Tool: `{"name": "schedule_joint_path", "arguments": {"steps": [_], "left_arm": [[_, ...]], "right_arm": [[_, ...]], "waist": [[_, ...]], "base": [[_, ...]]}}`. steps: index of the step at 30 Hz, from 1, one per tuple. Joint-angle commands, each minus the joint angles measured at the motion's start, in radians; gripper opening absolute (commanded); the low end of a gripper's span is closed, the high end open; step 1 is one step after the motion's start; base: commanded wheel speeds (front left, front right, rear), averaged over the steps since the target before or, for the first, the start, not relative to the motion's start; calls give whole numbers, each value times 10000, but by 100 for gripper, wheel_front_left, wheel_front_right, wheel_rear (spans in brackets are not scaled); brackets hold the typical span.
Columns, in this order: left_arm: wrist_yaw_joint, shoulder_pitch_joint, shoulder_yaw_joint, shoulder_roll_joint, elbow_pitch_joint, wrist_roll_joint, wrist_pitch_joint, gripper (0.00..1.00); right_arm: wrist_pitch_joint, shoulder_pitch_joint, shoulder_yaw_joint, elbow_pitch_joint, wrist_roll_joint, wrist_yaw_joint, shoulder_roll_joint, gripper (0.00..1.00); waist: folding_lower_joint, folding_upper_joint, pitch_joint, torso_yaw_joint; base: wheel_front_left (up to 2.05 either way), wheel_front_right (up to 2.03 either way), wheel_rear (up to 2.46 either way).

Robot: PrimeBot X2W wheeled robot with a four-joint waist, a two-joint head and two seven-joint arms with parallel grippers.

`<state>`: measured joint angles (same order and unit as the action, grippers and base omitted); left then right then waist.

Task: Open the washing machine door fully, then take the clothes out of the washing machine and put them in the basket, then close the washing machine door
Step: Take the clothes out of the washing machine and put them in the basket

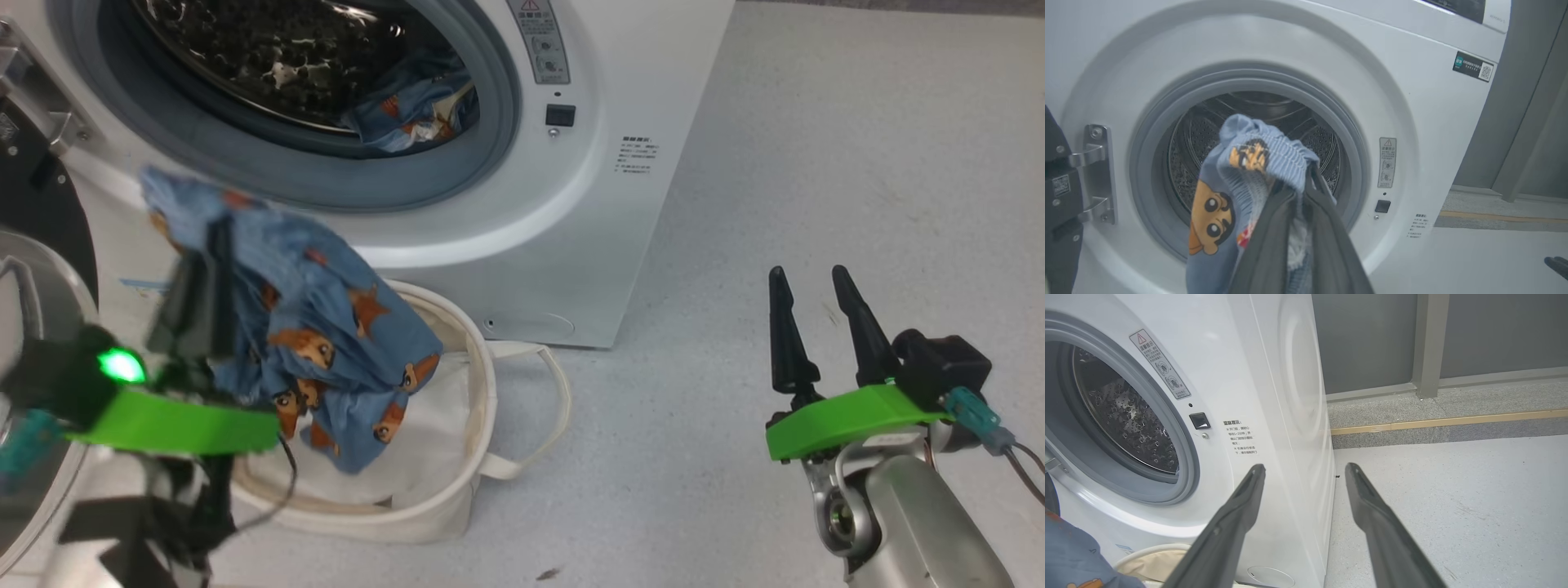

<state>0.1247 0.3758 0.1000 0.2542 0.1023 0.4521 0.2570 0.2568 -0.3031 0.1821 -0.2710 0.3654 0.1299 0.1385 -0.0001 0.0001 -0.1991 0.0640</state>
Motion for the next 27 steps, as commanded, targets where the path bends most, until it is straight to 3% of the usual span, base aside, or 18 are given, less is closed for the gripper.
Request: {"name": "schedule_joint_path", "arguments": {"steps": [1,8,22,27], "left_arm": [[59,65,-227,193,-61,40,47,0],[59,265,560,187,2392,405,47,0],[59,2702,1859,161,8930,1056,47,0],[59,3426,2427,228,10311,1181,47,0]], "right_arm": [[49,-150,166,352,9,8,110,100],[49,-306,137,514,-37,8,117,100],[49,-899,164,1075,-199,8,98,100],[49,-1079,81,1325,-220,8,32,100]], "waist": [[1,-1,-57,27],[1,-1,-502,184],[1,-1,-2090,970],[1,-1,-2767,1248]], "base": [[0,0,0],[0,0,0],[0,0,0],[0,0,0]]}}
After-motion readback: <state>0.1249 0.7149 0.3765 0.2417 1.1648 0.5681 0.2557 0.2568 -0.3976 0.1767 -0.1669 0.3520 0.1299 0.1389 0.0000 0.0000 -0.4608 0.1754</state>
